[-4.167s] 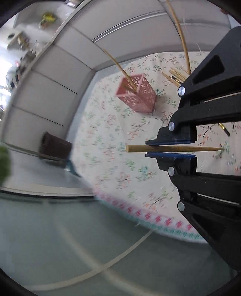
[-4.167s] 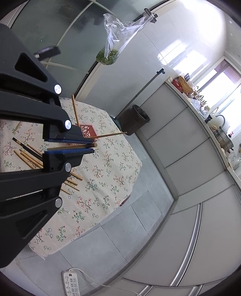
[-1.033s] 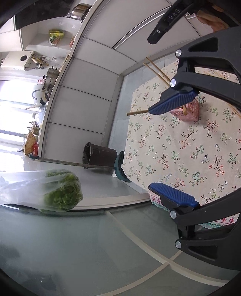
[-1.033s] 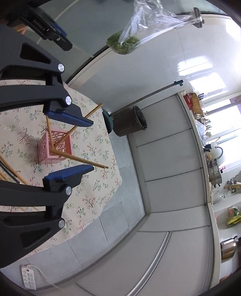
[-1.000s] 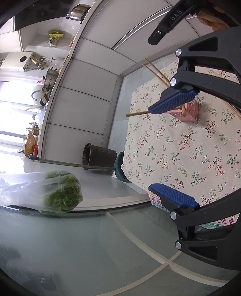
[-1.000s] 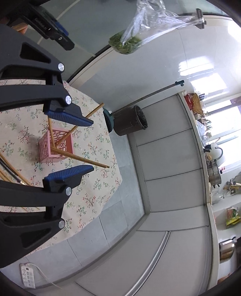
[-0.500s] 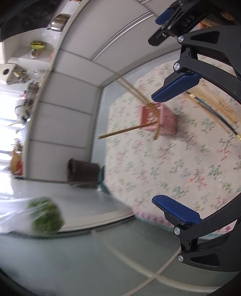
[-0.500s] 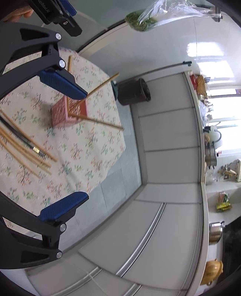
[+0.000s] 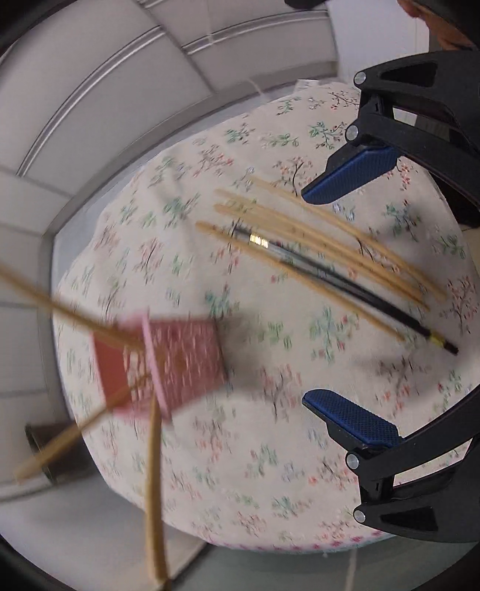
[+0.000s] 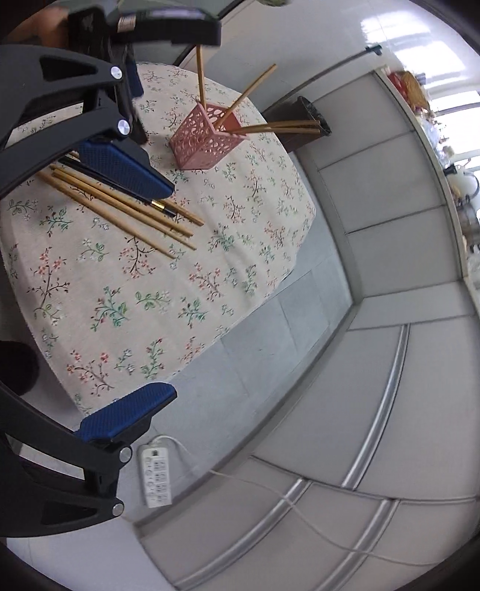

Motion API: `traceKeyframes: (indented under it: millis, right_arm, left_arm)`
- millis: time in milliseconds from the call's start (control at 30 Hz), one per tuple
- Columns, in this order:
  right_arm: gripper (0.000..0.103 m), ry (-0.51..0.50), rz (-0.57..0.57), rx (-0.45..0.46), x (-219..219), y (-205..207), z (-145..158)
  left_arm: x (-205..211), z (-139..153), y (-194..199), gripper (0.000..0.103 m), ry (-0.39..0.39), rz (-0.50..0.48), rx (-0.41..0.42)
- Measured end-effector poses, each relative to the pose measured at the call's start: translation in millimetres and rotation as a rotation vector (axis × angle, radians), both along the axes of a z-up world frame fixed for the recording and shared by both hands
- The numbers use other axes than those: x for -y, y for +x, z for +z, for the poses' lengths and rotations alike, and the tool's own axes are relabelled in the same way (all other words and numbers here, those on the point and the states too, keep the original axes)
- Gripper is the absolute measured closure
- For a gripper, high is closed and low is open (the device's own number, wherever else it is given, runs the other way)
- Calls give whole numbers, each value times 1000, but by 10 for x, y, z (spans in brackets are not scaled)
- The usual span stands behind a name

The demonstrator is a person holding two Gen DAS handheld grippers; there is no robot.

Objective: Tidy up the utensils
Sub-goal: 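Move both open grippers down over the loose chopsticks on the cloth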

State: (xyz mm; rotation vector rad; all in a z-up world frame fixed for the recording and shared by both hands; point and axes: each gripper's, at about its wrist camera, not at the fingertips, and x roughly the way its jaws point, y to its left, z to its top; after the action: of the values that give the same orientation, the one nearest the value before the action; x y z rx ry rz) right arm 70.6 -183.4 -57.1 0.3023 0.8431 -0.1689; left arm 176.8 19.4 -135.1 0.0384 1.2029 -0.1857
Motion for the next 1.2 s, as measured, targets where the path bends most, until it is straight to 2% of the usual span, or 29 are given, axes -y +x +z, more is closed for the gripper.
traceKeyframes:
  millis: [133, 233, 367, 433, 600, 733, 800, 933, 1067, 1200]
  right_arm:
    - [6, 52, -42, 33, 219, -90, 66]
    - [6, 84, -56, 20, 303, -77, 56]
    - [6, 176, -67, -38, 447, -20, -38]
    - [6, 200, -84, -58, 511, -11, -81]
    - [6, 247, -133, -81, 674, -2, -165]
    - [6, 276, -130, -100, 702, 30, -208]
    - [6, 271, -123, -106, 691, 40, -219]
    - [6, 263, -117, -109, 684, 53, -233]
    - [6, 244, -117, -124, 659, 72, -269]
    - [6, 239, -129, -181, 643, 151, -425]
  left_arm:
    - [437, -67, 143, 7, 16, -100, 33]
    - [621, -106, 363, 8, 0, -121, 24]
    - [698, -178, 715, 11, -15, -93, -4]
    - [713, -232, 842, 17, -11, -92, -24]
    - [831, -528, 1019, 54, 29, -136, -93]
    - [853, -675, 1081, 67, 56, -124, -103]
    - [849, -696, 1101, 77, 70, -117, -96]
    - [831, -715, 1100, 81, 71, -116, -93]
    - [785, -709, 1039, 91, 80, -131, -72]
    - [725, -677, 914, 93, 86, -149, -39]
